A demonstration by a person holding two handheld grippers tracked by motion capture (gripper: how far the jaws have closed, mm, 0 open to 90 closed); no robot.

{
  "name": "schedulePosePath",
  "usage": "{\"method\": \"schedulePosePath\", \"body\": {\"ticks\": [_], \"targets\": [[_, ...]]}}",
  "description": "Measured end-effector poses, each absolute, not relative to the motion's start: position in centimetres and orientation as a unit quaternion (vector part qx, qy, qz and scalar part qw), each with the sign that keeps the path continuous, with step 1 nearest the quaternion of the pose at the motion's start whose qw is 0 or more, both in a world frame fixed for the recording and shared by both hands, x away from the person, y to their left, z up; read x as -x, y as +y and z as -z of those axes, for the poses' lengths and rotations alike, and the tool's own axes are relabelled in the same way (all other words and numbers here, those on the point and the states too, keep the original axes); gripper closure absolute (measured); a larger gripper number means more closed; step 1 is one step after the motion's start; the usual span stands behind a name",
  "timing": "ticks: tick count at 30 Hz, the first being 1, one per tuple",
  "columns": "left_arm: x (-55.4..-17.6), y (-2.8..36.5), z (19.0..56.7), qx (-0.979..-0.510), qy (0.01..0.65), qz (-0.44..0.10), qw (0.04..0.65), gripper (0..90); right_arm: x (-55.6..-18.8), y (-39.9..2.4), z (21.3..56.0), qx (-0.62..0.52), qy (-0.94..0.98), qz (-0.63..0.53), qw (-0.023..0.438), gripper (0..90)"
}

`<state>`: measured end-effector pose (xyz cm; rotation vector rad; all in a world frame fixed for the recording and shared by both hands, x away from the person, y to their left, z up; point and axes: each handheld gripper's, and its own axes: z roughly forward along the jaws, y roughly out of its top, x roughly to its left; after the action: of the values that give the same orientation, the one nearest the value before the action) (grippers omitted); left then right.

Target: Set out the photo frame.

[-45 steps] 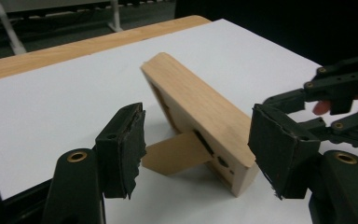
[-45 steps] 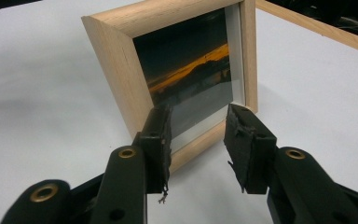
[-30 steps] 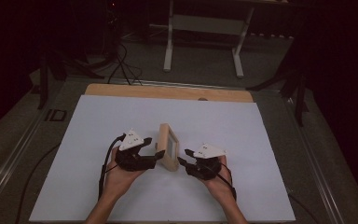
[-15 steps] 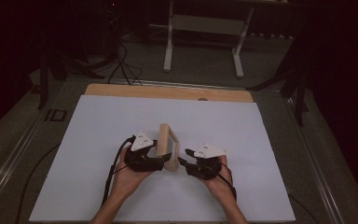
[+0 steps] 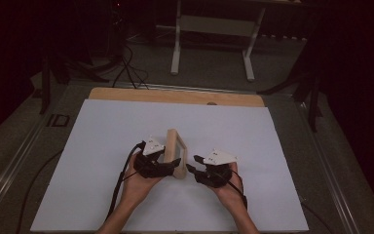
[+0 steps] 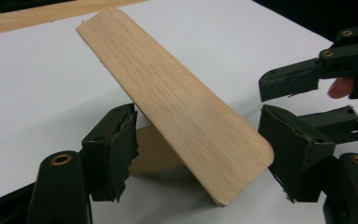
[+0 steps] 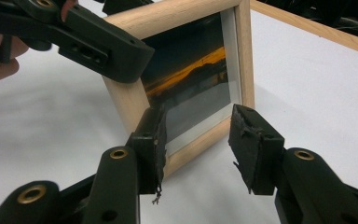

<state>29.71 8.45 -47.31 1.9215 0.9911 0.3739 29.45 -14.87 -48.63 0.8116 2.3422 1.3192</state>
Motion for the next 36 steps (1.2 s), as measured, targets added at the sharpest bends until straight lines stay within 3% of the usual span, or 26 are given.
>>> {"method": "schedulePosePath", "body": {"ticks": [23, 36], "targets": [[-29.7, 7.8, 47.7, -0.781, 0.409, -0.151, 0.448, 38.0, -29.6, -15.5, 48.3, -0.292, 0.815, -0.47, 0.17, 55.4], [-29.5, 8.1, 47.5, -0.78, 0.406, -0.153, 0.451, 52.2, -29.7, -15.9, 48.1, -0.297, 0.81, -0.475, 0.175, 55.0]]}}
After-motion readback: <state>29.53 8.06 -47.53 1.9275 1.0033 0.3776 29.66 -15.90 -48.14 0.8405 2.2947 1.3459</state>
